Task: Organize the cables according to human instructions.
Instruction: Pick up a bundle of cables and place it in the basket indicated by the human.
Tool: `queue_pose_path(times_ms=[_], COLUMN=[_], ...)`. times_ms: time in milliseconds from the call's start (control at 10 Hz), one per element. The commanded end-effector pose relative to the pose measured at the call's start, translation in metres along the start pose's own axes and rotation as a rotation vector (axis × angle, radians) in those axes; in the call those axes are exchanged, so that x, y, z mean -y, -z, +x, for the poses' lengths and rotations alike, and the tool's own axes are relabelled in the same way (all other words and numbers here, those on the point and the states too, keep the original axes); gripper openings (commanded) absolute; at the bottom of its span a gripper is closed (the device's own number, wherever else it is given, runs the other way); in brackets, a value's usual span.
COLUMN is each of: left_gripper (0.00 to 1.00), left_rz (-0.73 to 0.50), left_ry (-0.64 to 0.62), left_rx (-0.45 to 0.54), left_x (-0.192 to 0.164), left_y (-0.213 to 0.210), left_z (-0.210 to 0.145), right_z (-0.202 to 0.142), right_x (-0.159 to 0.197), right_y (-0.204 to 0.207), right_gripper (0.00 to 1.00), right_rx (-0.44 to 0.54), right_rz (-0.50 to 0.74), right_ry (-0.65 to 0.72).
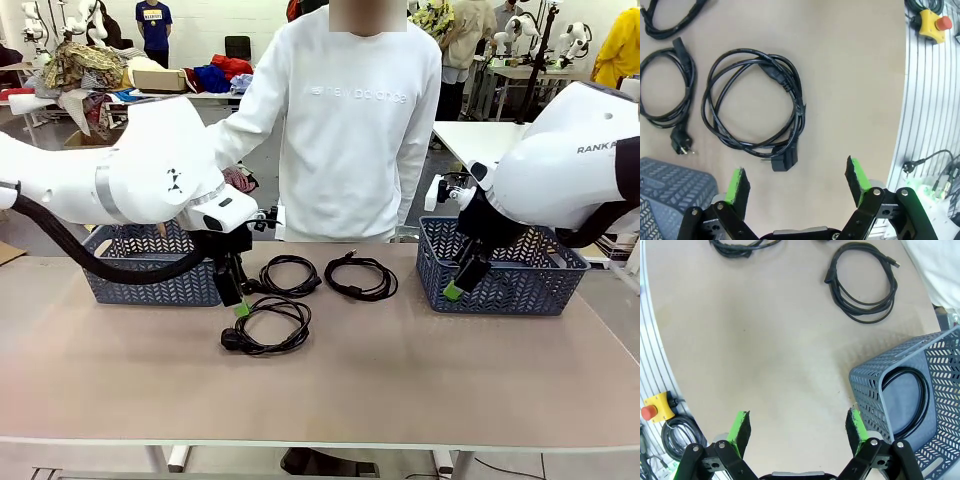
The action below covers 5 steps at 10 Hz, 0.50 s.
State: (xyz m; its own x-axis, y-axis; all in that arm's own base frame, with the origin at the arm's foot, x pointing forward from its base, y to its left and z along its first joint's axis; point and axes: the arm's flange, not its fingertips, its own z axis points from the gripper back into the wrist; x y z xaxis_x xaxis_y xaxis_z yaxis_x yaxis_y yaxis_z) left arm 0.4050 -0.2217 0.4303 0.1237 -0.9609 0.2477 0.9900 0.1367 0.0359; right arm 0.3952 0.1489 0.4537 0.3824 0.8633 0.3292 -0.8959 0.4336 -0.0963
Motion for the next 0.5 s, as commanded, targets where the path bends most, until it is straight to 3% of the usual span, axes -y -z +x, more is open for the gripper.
queue_pose_path(times_ms=[0, 400], left_gripper=[1.00, 1.00], left_rz=[0.013, 0.013], left_ry=[0.002, 0.002], left_rx=[0.008, 0.008], left_x=[0.0012, 0.0012], left_y=[0.0006, 0.0006], left_z=[0.0027, 0.0027], right_z=[0.0004, 0.0004], right_x=[0.0002, 0.0002], right_y=[-0.0010, -0.0010], right_gripper=[1.00, 1.00], right_rx=[0.003, 0.003], right_rz=[-0.007, -0.007], right_ry=[0.007, 0.007])
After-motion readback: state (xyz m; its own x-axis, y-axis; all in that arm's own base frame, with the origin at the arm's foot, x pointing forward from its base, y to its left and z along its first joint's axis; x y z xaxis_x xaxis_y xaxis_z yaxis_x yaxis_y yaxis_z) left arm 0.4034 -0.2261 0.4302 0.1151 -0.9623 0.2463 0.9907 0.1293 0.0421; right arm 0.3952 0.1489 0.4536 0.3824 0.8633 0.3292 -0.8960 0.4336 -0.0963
